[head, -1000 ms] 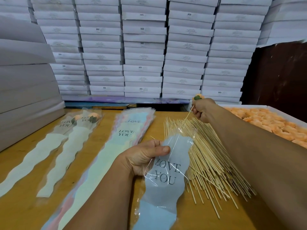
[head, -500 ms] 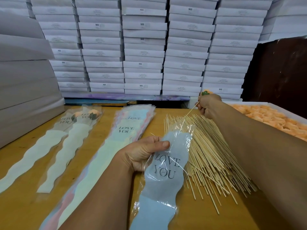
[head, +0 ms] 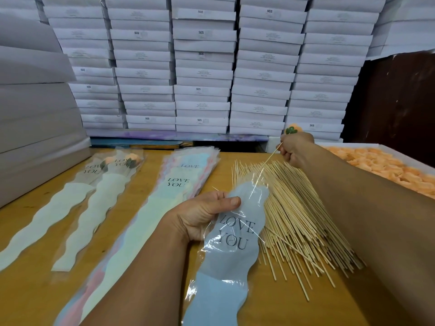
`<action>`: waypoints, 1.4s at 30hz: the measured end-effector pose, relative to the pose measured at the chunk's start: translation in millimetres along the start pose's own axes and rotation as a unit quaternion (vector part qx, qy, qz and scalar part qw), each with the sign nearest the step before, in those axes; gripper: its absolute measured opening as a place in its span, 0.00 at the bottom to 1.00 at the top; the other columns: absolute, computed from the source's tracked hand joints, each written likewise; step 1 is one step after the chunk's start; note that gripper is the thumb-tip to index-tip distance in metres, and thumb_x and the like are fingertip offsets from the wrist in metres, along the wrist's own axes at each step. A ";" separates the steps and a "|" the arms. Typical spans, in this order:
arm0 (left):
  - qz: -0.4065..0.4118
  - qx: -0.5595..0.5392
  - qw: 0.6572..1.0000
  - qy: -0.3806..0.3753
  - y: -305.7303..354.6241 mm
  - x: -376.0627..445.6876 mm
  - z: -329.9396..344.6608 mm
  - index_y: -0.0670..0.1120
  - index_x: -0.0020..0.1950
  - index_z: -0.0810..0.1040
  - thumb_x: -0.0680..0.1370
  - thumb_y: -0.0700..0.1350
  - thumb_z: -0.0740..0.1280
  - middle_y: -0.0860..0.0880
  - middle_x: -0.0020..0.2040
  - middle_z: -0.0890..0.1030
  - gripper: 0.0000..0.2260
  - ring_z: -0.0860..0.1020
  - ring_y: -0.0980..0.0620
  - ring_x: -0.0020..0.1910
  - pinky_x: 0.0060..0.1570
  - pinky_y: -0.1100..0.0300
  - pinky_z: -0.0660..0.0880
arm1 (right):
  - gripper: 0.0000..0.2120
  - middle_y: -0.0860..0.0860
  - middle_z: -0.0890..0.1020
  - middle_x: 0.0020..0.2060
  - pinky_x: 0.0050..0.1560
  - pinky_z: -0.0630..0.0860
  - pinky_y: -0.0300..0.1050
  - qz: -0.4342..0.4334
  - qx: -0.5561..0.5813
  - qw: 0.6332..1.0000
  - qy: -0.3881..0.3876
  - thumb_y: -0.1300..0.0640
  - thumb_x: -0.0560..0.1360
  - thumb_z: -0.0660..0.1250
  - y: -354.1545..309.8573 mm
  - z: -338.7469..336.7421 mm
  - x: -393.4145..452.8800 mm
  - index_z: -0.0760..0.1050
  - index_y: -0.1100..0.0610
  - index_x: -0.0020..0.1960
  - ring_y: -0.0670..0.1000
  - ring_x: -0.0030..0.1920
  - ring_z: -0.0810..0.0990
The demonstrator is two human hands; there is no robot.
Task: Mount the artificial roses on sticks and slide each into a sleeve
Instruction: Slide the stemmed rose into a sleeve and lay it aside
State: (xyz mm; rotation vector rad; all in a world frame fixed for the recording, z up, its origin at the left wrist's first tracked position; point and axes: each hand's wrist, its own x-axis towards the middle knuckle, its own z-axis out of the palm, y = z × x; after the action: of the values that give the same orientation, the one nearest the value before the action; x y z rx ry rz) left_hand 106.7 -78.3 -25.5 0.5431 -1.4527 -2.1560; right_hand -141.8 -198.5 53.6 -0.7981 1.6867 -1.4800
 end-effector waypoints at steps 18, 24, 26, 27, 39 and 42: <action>-0.017 -0.009 1.000 -0.006 2.1 -0.3 2.5 0.40 0.51 0.86 0.64 0.48 0.83 0.41 0.49 0.86 0.20 0.86 0.46 0.47 0.48 0.52 0.82 | 0.07 0.58 0.80 0.36 0.20 0.62 0.30 -0.021 0.002 1.000 0.005 0.62 0.80 0.64 -3.4 -1.2 5.2 0.77 0.61 0.56 0.46 0.18 0.70; -0.015 -0.001 1.000 0.006 1.2 0.7 0.8 0.40 0.52 0.86 0.64 0.49 0.84 0.41 0.50 0.86 0.22 0.86 0.46 0.47 0.50 0.51 0.82 | 0.11 0.57 0.78 0.36 0.18 0.61 0.30 -0.009 0.031 0.999 0.016 0.62 0.81 0.64 -16.2 -10.0 6.6 0.77 0.61 0.62 0.47 0.25 0.70; -0.015 0.000 1.000 0.008 1.2 0.5 1.0 0.41 0.52 0.86 0.64 0.49 0.84 0.41 0.50 0.86 0.22 0.86 0.46 0.48 0.50 0.52 0.82 | 0.11 0.56 0.77 0.34 0.19 0.61 0.30 -0.006 0.036 0.999 0.013 0.62 0.81 0.64 -15.0 -9.3 6.5 0.77 0.62 0.62 0.47 0.24 0.69; -0.015 0.000 1.000 0.007 1.2 0.2 1.0 0.41 0.52 0.86 0.64 0.49 0.83 0.41 0.50 0.86 0.21 0.86 0.46 0.48 0.50 0.52 0.82 | 0.11 0.56 0.77 0.34 0.19 0.61 0.30 -0.007 0.034 0.999 0.013 0.62 0.81 0.64 -14.3 -9.4 6.9 0.77 0.62 0.62 0.46 0.23 0.70; -0.018 -0.005 1.000 0.010 3.0 -0.8 2.9 0.41 0.51 0.86 0.63 0.49 0.84 0.41 0.49 0.86 0.21 0.86 0.46 0.47 0.48 0.52 0.82 | 0.11 0.56 0.79 0.36 0.19 0.62 0.31 -0.017 -0.001 1.000 0.008 0.60 0.80 0.66 -2.6 -10.5 6.9 0.77 0.62 0.61 0.44 0.18 0.70; -0.018 -0.008 1.000 0.001 4.1 -0.9 4.2 0.41 0.50 0.87 0.64 0.49 0.83 0.42 0.49 0.86 0.20 0.86 0.47 0.47 0.49 0.52 0.82 | 0.10 0.57 0.79 0.40 0.20 0.61 0.31 -0.024 -0.016 0.999 -0.013 0.60 0.80 0.66 -1.4 -6.3 0.4 0.77 0.62 0.59 0.45 0.21 0.70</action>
State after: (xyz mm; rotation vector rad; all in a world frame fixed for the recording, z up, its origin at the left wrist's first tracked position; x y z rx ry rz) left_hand 105.8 -75.9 -20.1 0.5713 -1.4346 -2.1923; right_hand -147.4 -195.7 55.4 -0.8774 1.6870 -1.4716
